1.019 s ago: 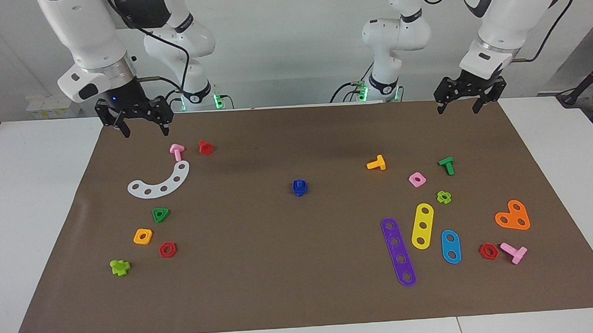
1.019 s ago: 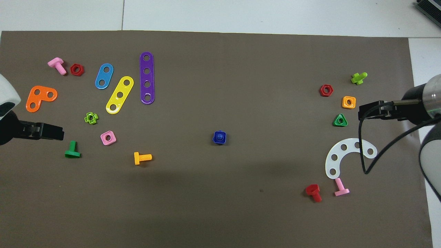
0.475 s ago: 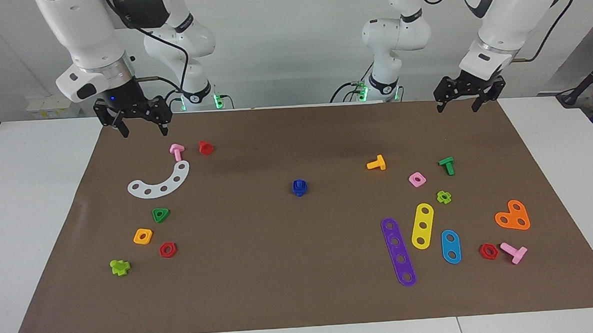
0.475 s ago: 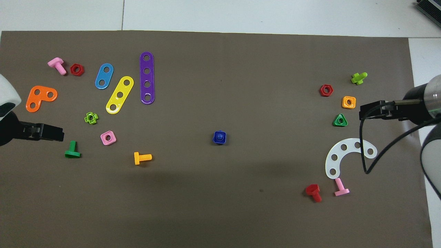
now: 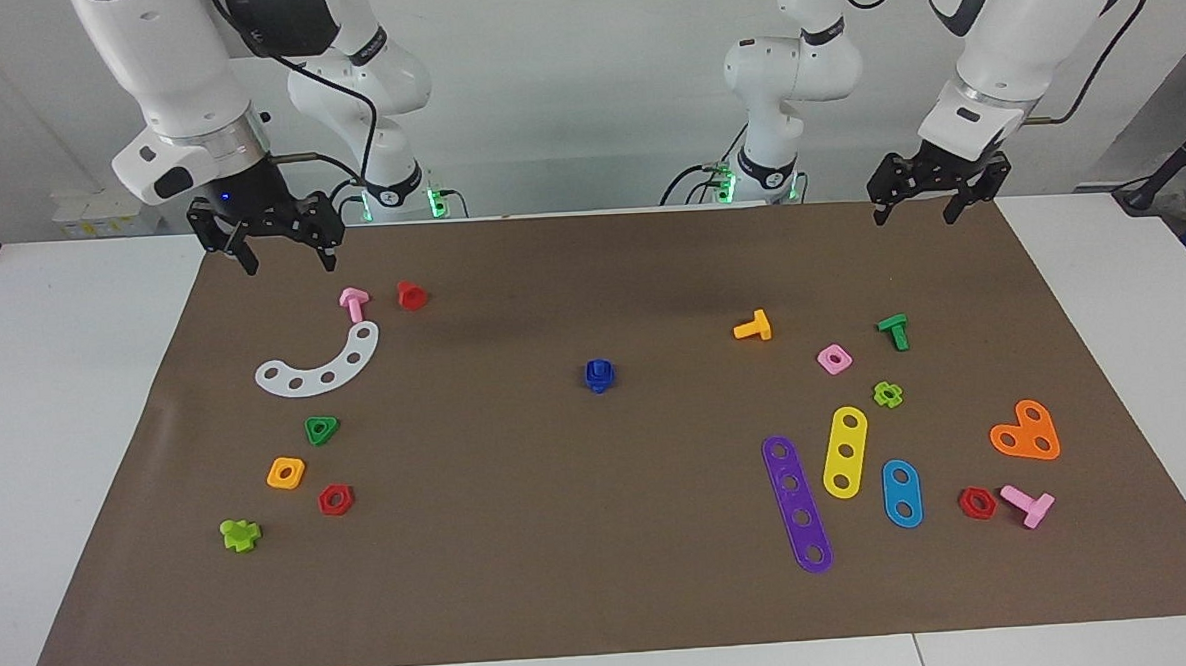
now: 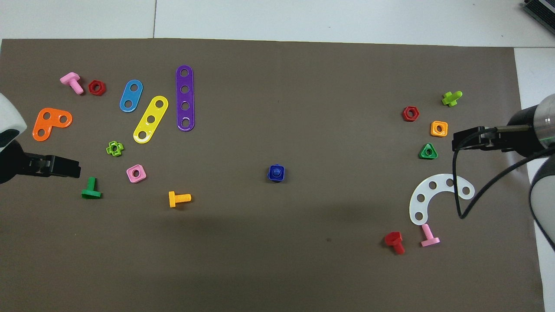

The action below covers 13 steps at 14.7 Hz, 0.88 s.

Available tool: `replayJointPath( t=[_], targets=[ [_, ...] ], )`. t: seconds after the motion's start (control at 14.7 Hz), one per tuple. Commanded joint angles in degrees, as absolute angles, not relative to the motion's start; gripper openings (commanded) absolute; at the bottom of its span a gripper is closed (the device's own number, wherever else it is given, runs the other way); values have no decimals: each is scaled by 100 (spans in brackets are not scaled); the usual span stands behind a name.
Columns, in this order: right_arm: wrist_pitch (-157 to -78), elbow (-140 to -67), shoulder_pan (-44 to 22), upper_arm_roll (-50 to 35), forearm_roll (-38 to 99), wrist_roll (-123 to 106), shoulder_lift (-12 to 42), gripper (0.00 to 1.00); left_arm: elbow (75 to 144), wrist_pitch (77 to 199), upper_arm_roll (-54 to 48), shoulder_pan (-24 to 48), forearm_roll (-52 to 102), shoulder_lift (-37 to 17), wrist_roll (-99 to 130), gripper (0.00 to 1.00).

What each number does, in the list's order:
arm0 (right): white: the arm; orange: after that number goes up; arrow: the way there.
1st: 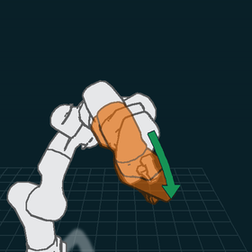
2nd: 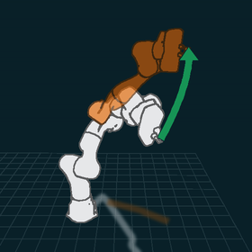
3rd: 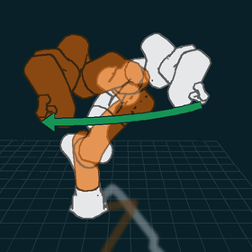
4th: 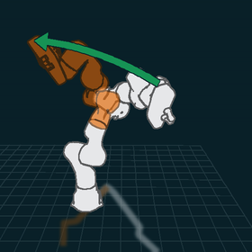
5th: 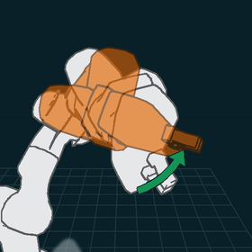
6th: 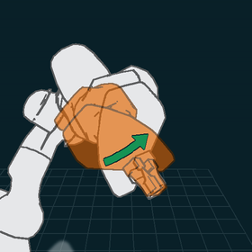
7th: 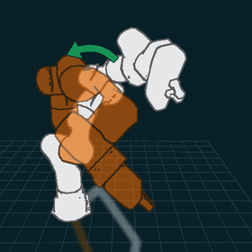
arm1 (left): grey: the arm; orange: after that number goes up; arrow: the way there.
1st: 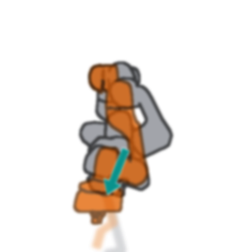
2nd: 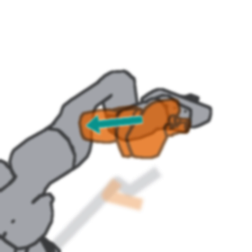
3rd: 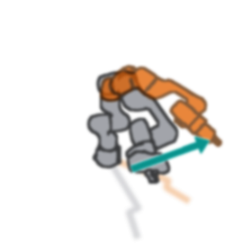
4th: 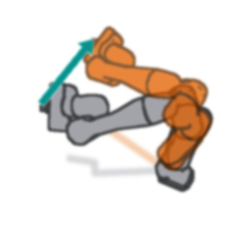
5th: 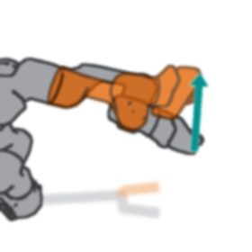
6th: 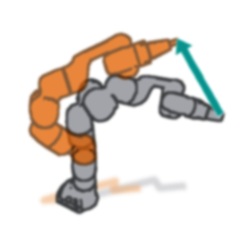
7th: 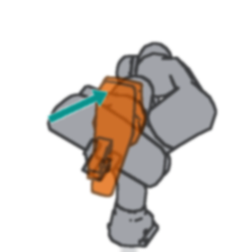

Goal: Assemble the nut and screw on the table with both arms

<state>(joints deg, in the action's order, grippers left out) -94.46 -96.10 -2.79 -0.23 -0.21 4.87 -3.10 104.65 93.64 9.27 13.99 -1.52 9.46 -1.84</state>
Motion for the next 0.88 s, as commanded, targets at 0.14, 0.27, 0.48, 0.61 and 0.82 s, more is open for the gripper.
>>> replayJointPath(
  t=[0.14, 0.27, 0.48, 0.61, 0.82],
  targets=[
    [-9404, -9738, -229, -35, 123, 369, -448, 100, 10161, 9167, 888, 1354, -158, 766, -264, 100],
    [-9396, -9738, -229, -35, 132, 369, -448, 100, 10055, 9097, 888, 1345, -158, 712, -264, 100],
    [-9404, -9738, -229, -35, 123, 369, -448, 100, 10081, 9123, 888, 1362, -158, 712, -264, 100],
    [-9396, -9738, -229, -35, 123, 369, -448, 100, 10081, 9149, 888, 1354, -158, 712, -255, 100],
    [-9404, -9738, -229, -35, 123, 369, -448, 100, 10073, 9281, 888, 1345, -167, 703, -264, 100]
  ],
)
